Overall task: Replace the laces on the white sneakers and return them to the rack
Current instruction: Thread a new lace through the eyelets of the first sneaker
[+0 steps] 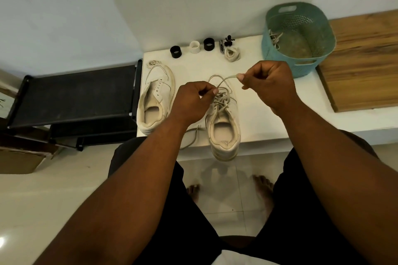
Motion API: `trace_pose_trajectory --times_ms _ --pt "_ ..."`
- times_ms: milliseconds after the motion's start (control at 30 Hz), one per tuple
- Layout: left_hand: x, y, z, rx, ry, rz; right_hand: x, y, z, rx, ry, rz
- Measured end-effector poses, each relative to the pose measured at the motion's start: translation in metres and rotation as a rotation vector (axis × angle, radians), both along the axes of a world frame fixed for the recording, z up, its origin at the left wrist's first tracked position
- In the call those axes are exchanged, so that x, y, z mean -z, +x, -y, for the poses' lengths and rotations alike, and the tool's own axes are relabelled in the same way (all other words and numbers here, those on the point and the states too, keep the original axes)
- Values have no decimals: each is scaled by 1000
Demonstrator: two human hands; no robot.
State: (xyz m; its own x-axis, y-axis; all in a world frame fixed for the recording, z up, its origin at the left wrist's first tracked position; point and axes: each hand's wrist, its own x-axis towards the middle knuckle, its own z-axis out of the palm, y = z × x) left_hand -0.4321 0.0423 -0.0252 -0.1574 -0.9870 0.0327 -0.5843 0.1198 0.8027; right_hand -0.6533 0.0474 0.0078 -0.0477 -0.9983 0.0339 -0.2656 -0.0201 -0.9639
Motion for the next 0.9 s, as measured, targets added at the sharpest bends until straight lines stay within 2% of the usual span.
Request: trace_pose_trajectory --times_ms 167,400,500,567,667,767,833,900 --pt "0 -1 -2 23 6 25 3 6 3 78 -31 -91" --pt "4 1 0 -15 40 60 -8 0 -6 -430 372 386" --pt "2 -2 -2 -30 7 73 -10 1 -8 -446 395 589" --pt "-4 -3 -3 -122 -47 94 -9 2 -5 -376 329 636" --pt "-19 -6 -3 -140 60 181 -4 1 0 -211 197 423" --pt "-27 -6 -6 -43 262 388 2 2 0 -197 121 203" --pt "-29 -5 -7 -17 327 410 7 7 1 -191 77 109" --pt "-33 -5 -7 -39 336 390 12 14 4 -168 -23 -70"
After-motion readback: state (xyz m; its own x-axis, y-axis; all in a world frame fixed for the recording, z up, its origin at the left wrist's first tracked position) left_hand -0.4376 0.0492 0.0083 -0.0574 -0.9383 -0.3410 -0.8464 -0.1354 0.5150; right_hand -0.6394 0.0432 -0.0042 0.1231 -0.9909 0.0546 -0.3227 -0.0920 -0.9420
